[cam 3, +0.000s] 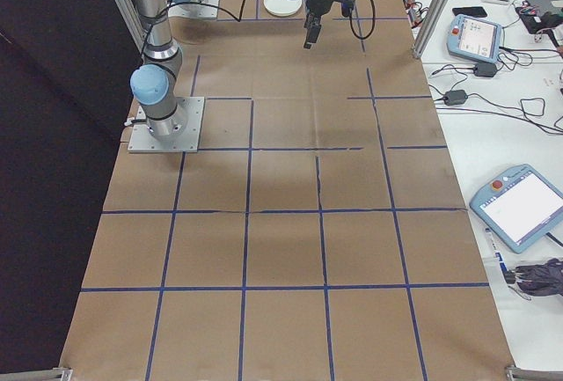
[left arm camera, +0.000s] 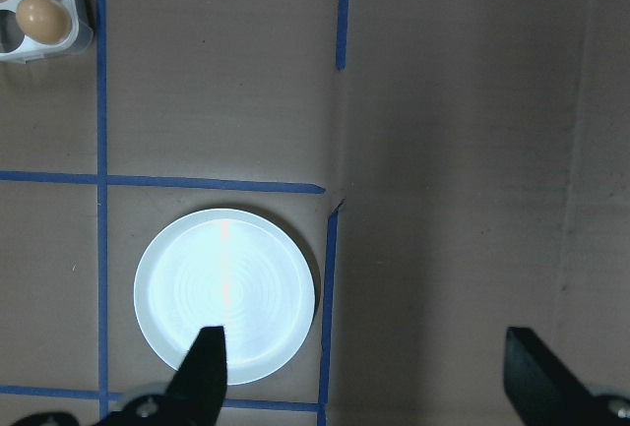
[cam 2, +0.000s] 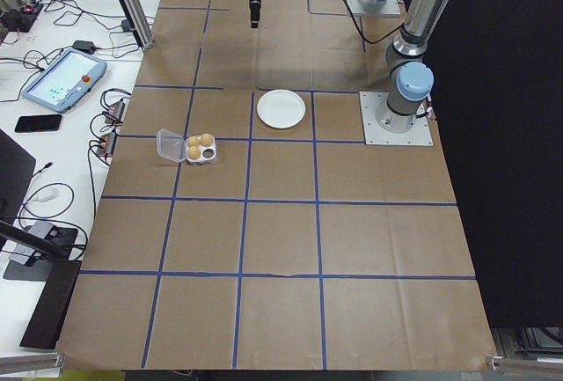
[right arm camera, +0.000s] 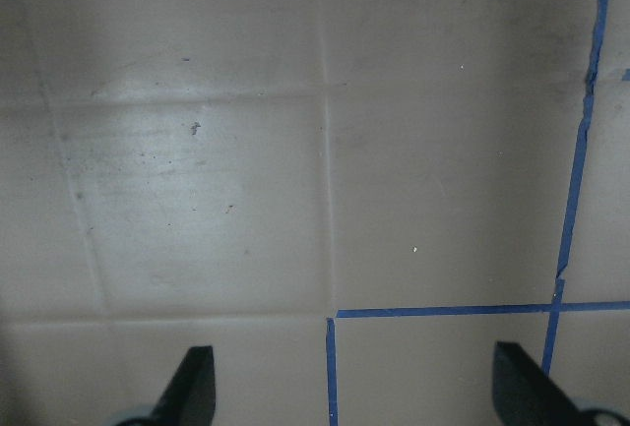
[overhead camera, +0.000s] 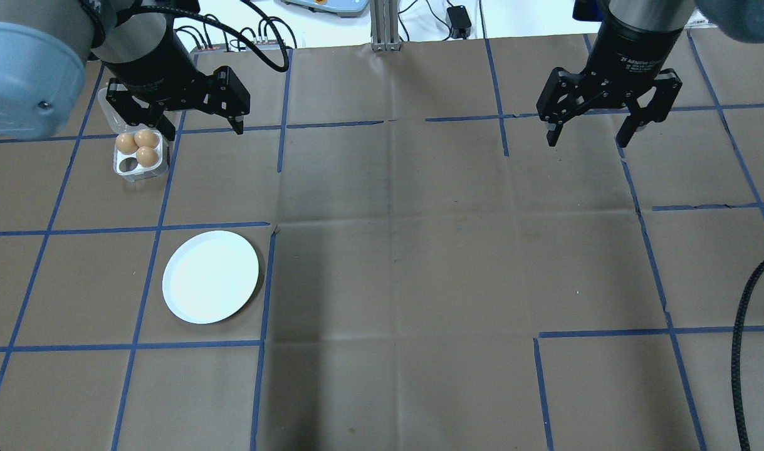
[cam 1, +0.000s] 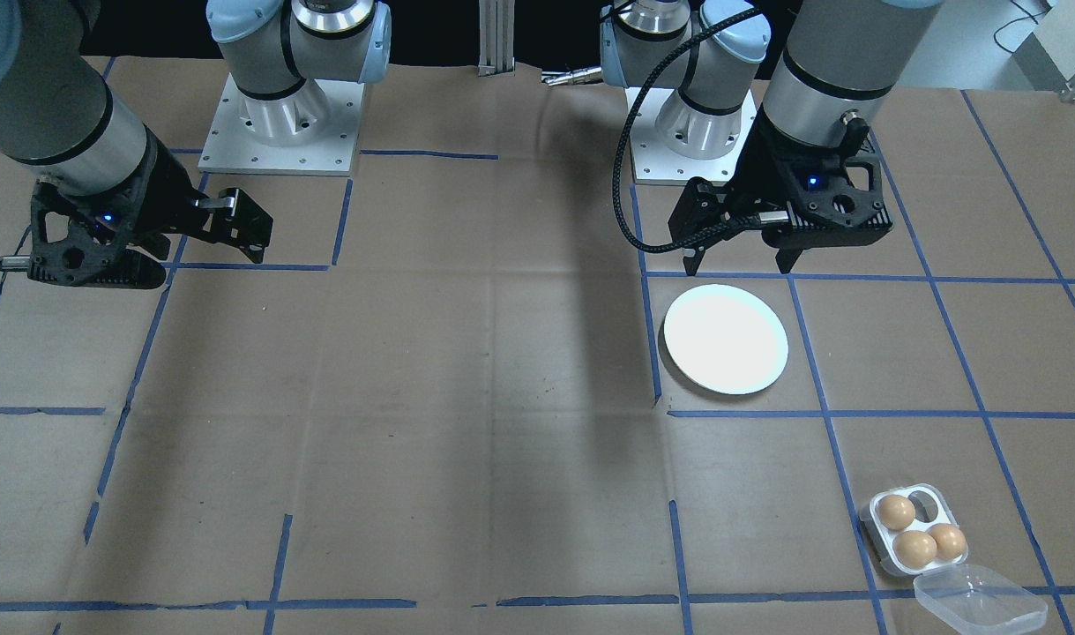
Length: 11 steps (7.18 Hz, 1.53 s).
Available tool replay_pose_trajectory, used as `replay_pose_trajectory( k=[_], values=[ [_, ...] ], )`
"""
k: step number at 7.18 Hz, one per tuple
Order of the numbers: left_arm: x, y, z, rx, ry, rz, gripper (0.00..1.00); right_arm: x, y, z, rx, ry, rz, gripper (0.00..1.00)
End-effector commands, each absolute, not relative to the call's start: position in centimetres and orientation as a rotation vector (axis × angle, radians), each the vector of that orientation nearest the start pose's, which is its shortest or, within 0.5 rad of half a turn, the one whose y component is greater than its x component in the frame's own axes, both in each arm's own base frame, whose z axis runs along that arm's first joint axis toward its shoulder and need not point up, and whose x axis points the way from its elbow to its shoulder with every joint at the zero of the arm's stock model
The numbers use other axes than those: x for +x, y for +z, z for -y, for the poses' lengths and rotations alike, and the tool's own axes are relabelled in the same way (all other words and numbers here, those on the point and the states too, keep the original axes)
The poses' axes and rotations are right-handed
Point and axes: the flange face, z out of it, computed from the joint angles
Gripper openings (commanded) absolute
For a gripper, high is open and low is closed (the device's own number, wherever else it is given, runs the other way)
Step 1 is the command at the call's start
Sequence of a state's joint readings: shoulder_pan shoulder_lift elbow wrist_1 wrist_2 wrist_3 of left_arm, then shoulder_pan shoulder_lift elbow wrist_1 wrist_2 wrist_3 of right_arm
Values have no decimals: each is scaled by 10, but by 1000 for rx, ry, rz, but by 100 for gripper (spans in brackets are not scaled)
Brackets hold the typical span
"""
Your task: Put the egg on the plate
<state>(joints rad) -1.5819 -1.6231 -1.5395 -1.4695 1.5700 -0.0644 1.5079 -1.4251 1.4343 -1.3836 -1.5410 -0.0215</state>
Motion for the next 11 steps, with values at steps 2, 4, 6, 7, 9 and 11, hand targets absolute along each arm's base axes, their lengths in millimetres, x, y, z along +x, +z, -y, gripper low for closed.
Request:
replay_pose_trajectory(
  k=[2, 4, 6, 7, 9, 11],
  values=[
    [-139, 488, 521, -87, -128, -3146, 100, 102, 462, 540, 68, 302, -3089, 100],
    [-138, 490, 523, -89, -135, -3144, 100, 102, 462, 540, 68, 302, -3089, 100],
    [-131, 490, 526, -108, -154, -3142, 100, 103, 461, 540, 69, 304, -3087, 100],
    [-96, 487, 539, -165, -145, -3140, 100, 103, 462, 540, 69, 302, -3087, 100],
    [-13, 485, 572, -165, -156, -3157, 100, 103, 462, 540, 69, 302, -3087, 100],
    [69, 477, 623, -146, -174, -3155, 100, 103, 461, 540, 69, 304, -3087, 100]
  ],
)
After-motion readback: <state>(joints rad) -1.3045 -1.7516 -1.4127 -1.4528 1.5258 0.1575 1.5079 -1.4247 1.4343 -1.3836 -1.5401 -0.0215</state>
